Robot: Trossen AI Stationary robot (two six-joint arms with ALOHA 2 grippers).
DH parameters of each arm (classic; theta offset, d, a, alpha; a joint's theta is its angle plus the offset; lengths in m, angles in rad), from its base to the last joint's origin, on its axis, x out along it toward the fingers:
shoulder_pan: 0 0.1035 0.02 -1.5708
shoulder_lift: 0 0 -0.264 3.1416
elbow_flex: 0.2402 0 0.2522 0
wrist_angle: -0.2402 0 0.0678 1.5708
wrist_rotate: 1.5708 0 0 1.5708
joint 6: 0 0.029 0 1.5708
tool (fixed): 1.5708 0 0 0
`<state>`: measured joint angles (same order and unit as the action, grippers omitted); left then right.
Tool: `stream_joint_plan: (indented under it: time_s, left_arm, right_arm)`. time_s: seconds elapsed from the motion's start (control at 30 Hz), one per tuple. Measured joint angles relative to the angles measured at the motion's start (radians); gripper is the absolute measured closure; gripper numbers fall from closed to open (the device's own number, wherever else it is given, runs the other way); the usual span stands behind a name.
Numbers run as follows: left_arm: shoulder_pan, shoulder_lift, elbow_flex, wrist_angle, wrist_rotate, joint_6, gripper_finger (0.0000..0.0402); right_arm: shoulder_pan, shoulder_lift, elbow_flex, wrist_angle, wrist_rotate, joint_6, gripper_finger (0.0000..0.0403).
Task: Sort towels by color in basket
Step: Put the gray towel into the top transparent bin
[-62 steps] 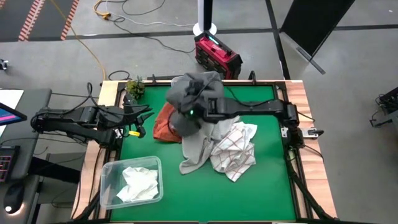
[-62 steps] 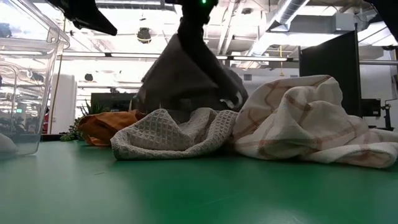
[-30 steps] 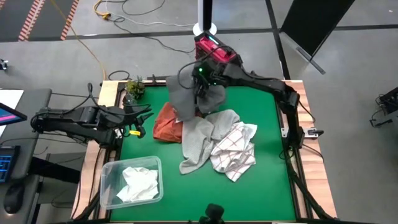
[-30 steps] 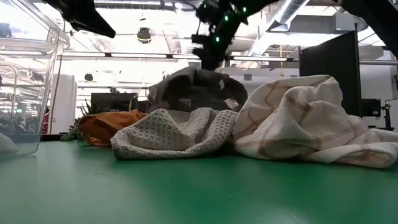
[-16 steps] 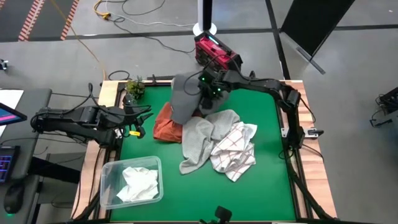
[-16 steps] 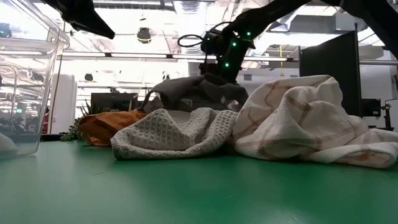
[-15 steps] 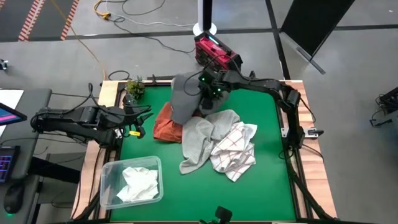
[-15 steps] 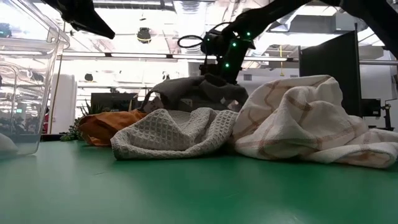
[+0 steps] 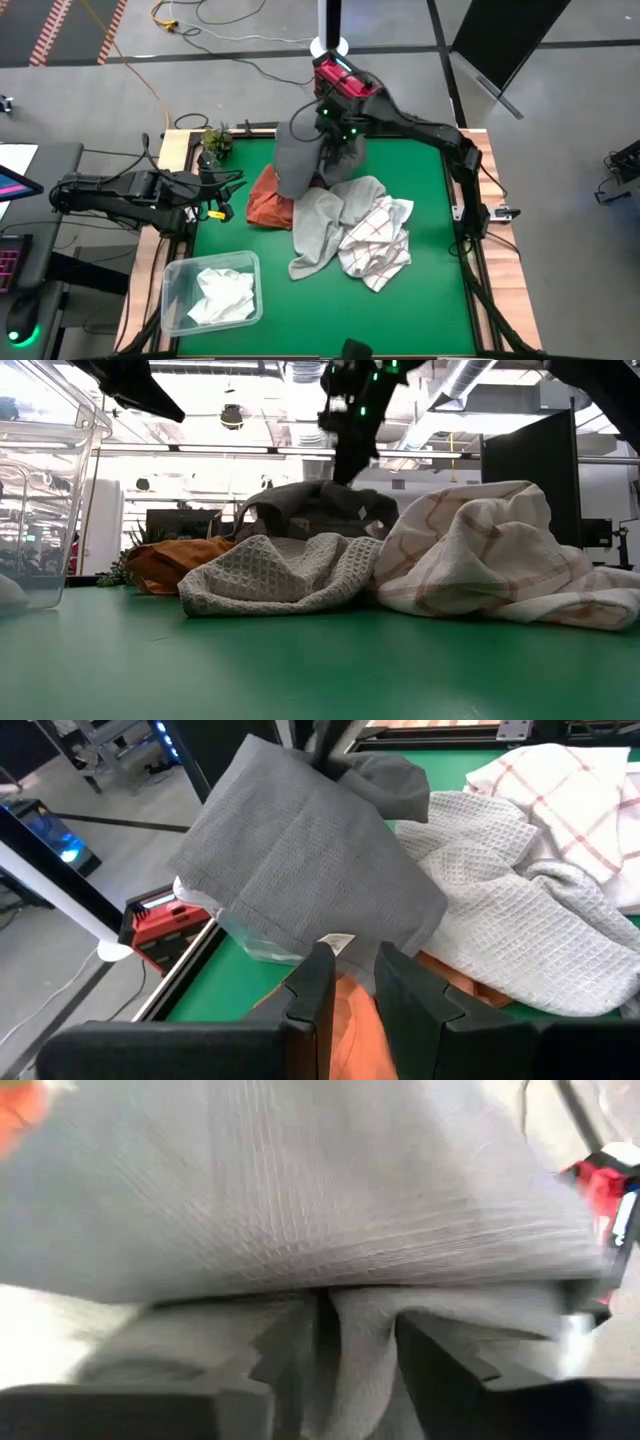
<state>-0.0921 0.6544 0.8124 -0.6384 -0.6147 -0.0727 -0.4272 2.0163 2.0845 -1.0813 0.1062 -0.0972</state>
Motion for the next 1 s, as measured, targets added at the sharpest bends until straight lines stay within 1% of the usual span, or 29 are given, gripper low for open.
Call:
stream_joint_plan:
  time_s: [0.13,0.27,0.4,0.6,0.7,0.77,0.83,0.9,1.0]
  left_arm:
    - [0.000,0.000,0.000,0.000,0.000,-0.007,0.0336]
    - [0.000,0.000,0.000,0.000,0.000,-0.019,0.0336]
    - [0.000,0.000,0.000,-0.009,0.001,-0.039,0.0336]
    - [0.000,0.000,0.000,-0.031,0.002,-0.056,0.0336]
    - [0.000,0.000,0.000,-0.031,0.002,-0.056,0.0336]
    - [0.000,0.000,0.000,-0.031,0.002,-0.055,0.0336]
    - [0.000,0.000,0.000,-0.029,0.000,-0.050,0.0336]
    - [0.000,0.000,0.000,-0.028,0.000,-0.045,0.0336]
    - [0.000,0.000,0.000,-0.022,-0.001,-0.033,0.0336]
  right_arm:
    - [0.009,-0.003,0.116,-0.026,0.001,0.042,0.0198]
    - [0.015,-0.002,0.121,0.080,0.002,0.037,0.0197]
    - [0.009,-0.002,0.027,0.219,0.001,0.037,0.0210]
    - [-0.012,0.002,-0.214,0.399,-0.002,0.072,0.0227]
    - [-0.015,0.002,-0.344,0.487,-0.034,0.101,0.0228]
    - [-0.018,0.003,-0.401,0.524,-0.050,0.113,0.0228]
    - [-0.022,0.001,-0.431,0.548,-0.053,0.121,0.0228]
    - [-0.029,0.000,-0.434,0.543,-0.057,0.124,0.0228]
    - [-0.034,0.000,-0.400,0.514,-0.059,0.124,0.0228]
